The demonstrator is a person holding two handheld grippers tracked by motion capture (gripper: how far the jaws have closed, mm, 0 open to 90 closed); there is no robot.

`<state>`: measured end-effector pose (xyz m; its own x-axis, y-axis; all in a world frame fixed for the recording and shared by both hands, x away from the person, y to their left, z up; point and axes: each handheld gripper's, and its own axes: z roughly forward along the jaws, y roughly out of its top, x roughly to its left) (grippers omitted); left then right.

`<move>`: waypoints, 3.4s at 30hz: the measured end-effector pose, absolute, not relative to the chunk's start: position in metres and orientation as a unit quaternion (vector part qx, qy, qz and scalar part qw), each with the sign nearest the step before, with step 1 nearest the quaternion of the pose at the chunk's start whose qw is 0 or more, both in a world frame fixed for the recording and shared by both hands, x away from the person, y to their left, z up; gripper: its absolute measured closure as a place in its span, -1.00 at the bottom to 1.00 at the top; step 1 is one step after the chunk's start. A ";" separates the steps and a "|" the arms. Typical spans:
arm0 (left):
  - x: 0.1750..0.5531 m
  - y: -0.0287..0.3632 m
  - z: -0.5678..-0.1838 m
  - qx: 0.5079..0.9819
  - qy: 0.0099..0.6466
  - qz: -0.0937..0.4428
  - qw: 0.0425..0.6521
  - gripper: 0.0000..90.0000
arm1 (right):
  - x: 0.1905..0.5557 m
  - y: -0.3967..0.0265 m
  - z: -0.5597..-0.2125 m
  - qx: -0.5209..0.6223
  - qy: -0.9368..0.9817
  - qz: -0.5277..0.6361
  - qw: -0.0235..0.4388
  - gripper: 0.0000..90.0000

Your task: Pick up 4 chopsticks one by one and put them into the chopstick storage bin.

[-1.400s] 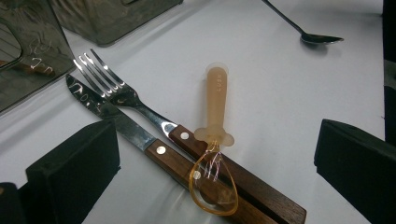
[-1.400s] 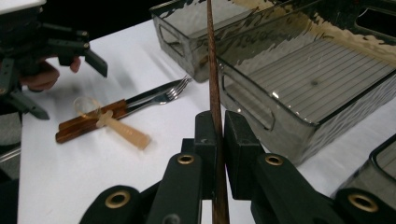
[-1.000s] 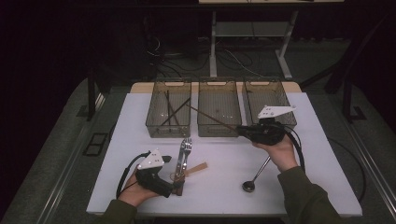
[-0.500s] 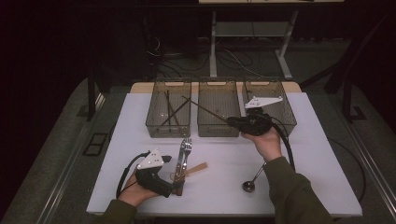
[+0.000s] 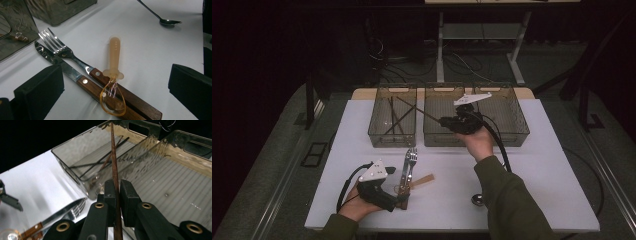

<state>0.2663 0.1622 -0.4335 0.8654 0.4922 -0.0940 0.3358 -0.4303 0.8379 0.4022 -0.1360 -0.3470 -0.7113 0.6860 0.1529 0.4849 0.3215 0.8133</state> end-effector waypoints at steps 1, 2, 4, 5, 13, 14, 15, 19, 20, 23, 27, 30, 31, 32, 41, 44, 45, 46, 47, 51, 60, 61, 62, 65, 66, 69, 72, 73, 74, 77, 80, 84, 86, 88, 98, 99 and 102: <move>0.266 0.162 -0.434 0.841 0.246 0.082 0.474 -1.00 | 0.404 -0.133 -0.347 0.367 0.806 0.452 0.112 0.87; 0.266 0.162 -0.434 0.841 0.247 0.082 0.474 -1.00 | 0.406 -0.130 -0.347 0.368 0.805 0.451 0.114 0.87; 0.266 0.162 -0.434 0.840 0.247 0.082 0.475 -1.00 | 0.409 -0.124 -0.347 0.371 0.805 0.449 0.116 0.87; 0.266 0.162 -0.433 0.841 0.246 0.082 0.475 -1.00 | 0.411 -0.122 -0.346 0.369 0.805 0.448 0.118 0.87; 0.267 0.162 -0.433 0.841 0.246 0.084 0.475 -1.00 | 0.424 -0.095 -0.342 0.380 0.806 0.436 0.127 0.87; 0.267 0.162 -0.433 0.842 0.244 0.084 0.474 -1.00 | 0.427 -0.092 -0.342 0.382 0.807 0.432 0.130 0.87; 0.266 0.162 -0.433 0.843 0.243 0.084 0.472 -1.00 | 0.429 -0.089 -0.342 0.383 0.806 0.432 0.131 0.87; 0.266 0.162 -0.433 0.844 0.239 0.085 0.473 -1.00 | 0.440 -0.075 -0.344 0.392 0.808 0.419 0.134 0.87; 0.266 0.162 -0.433 0.844 0.240 0.085 0.473 -1.00 | 0.442 -0.071 -0.345 0.394 0.808 0.416 0.136 0.87; 0.266 0.162 -0.433 0.841 0.243 0.082 0.477 -1.00 | 0.450 -0.061 -0.348 0.400 0.809 0.410 0.134 0.87; 0.266 0.162 -0.433 0.841 0.242 0.081 0.478 -1.00 | 0.460 -0.046 -0.352 0.411 0.810 0.395 0.137 0.87; 0.266 0.162 -0.433 0.841 0.242 0.080 0.477 -1.00 | 0.467 -0.035 -0.356 0.418 0.812 0.383 0.139 0.87; 0.266 0.162 -0.433 0.841 0.241 0.080 0.478 -1.00 | 0.469 -0.032 -0.358 0.421 0.811 0.381 0.138 0.87; 0.266 0.162 -0.433 0.841 0.241 0.081 0.478 -1.00 | 0.471 -0.028 -0.359 0.423 0.811 0.381 0.136 0.87; 0.266 0.164 -0.432 0.842 0.238 0.082 0.478 -1.00 | 0.474 -0.011 -0.364 0.419 0.807 0.398 0.123 0.32; 0.266 0.164 -0.431 0.841 0.241 0.081 0.478 -1.00 | 0.470 -0.018 -0.358 0.407 0.808 0.405 0.129 0.09; 0.266 0.164 -0.431 0.841 0.241 0.081 0.478 -1.00 | 0.468 -0.022 -0.356 0.405 0.806 0.413 0.126 0.05; 0.266 0.164 -0.431 0.841 0.240 0.082 0.477 -1.00 | 0.467 -0.026 -0.354 0.404 0.804 0.419 0.120 0.01; 0.266 0.164 -0.431 0.842 0.240 0.082 0.477 -1.00 | 0.466 -0.031 -0.353 0.403 0.804 0.422 0.117 -0.02; 0.266 0.163 -0.432 0.842 0.240 0.083 0.477 -1.00 | 0.459 -0.049 -0.350 0.397 0.798 0.439 0.111 -0.14; 0.266 0.163 -0.432 0.838 0.246 0.082 0.480 -1.00 | 0.445 -0.082 -0.346 0.367 0.802 0.459 0.105 -0.36; 0.266 0.163 -0.432 0.837 0.247 0.082 0.481 -1.00 | 0.443 -0.085 -0.346 0.364 0.803 0.460 0.103 -0.38; 0.266 0.163 -0.432 0.837 0.247 0.082 0.481 -1.00 | 0.441 -0.087 -0.346 0.359 0.805 0.461 0.104 -0.40; 0.266 0.163 -0.432 0.839 0.245 0.082 0.479 -1.00 | 0.435 -0.095 -0.347 0.351 0.808 0.462 0.101 -0.47; 0.266 0.163 -0.432 0.839 0.246 0.082 0.478 -1.00 | 0.433 -0.097 -0.348 0.349 0.809 0.462 0.098 -0.50; 0.266 0.163 -0.432 0.840 0.246 0.082 0.477 -1.00 | 0.426 -0.104 -0.350 0.340 0.811 0.466 0.098 -0.55; 0.265 0.162 -0.433 0.838 0.248 0.081 0.479 -1.00 | 0.419 -0.112 -0.352 0.335 0.812 0.469 0.094 -0.56; 0.266 0.163 -0.433 0.839 0.247 0.081 0.478 -1.00 | 0.416 -0.115 -0.352 0.335 0.812 0.469 0.093 -0.56; 0.266 0.163 -0.433 0.839 0.247 0.080 0.478 -1.00 | 0.414 -0.119 -0.352 0.331 0.812 0.471 0.095 -0.56; 0.266 0.163 -0.432 0.840 0.249 0.080 0.476 -1.00 | 0.407 -0.129 -0.353 0.331 0.809 0.477 0.093 -0.57; 0.266 0.163 -0.433 0.842 0.246 0.082 0.474 -1.00 | 0.401 -0.139 -0.357 0.330 0.806 0.484 0.086 -0.58; 0.267 0.163 -0.434 0.842 0.246 0.082 0.473 -1.00 | 0.393 -0.155 -0.363 0.331 0.802 0.489 0.088 -0.59; 0.266 0.162 -0.434 0.841 0.247 0.082 0.474 -1.00 | 0.388 -0.162 -0.366 0.332 0.800 0.491 0.087 -0.60; 0.267 0.163 -0.434 0.841 0.247 0.082 0.474 -1.00 | 0.383 -0.170 -0.369 0.335 0.799 0.492 0.089 -0.60; 0.267 0.163 -0.434 0.843 0.248 0.085 0.469 -1.00 | 0.357 -0.201 -0.383 0.337 0.794 0.498 0.088 -0.60; 0.267 0.164 -0.434 0.843 0.249 0.085 0.469 -1.00 | 0.354 -0.204 -0.385 0.336 0.794 0.498 0.089 -0.60; 0.268 0.164 -0.434 0.844 0.249 0.085 0.468 -1.00 | 0.344 -0.213 -0.389 0.337 0.793 0.500 0.090 -0.60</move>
<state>0.2675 0.1636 -0.4338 0.8614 0.5000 -0.0899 0.3409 -0.4377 0.8320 0.3440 -0.2126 -0.3892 -0.7571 0.6241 0.1930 0.4433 0.2737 0.8536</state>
